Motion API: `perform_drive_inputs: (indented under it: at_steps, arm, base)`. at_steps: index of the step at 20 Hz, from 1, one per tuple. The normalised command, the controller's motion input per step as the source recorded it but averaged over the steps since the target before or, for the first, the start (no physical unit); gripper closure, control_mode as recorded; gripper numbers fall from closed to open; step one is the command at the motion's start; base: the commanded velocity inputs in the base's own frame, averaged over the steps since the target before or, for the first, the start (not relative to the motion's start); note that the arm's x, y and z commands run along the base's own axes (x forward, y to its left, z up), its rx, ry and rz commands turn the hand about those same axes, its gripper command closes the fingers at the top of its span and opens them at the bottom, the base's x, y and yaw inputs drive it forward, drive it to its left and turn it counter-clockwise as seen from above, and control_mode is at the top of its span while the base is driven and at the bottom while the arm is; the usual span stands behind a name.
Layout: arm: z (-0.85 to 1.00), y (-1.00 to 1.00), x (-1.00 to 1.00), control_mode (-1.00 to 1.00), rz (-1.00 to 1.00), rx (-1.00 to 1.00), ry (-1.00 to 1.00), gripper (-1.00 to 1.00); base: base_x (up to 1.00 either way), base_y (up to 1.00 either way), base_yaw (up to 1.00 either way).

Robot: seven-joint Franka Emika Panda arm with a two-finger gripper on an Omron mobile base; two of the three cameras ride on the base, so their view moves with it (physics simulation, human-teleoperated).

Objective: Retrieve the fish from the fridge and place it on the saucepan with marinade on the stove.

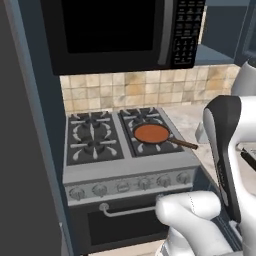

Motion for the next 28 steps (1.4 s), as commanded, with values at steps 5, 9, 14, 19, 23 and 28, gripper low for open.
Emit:
perform_drive_inputs:
  at_steps: [5, 9, 14, 19, 23, 28]
  arm:
    - [0.00, 0.00, 0.00, 1.00, 0.00, 0.00, 0.00, 1.00]
    - [0.00, 0.00, 0.00, 1.00, 0.00, 0.00, 0.00, 1.00]
    - [-0.03, 0.05, 0.10, -1.00, 0.00, 0.00, 0.00, 1.00]
    - [-0.31, 0.33, 0.62, -1.00, 0.00, 0.00, 0.06, 1.00]
    - [-0.48, 0.14, 0.59, -1.00, 0.03, 0.04, 0.07, 1.00]
    - [-0.46, 0.01, 0.52, -1.00, 0.06, 0.05, 0.05, 1.00]
  base:
    - [0.57, 0.16, -0.09]
    - [0.40, 0.10, -0.04]
    - [0.23, 0.09, -0.04]
    - [0.00, 0.00, 0.00]
    - [0.00, 0.00, 0.00]
    - [0.00, 0.00, 0.00]
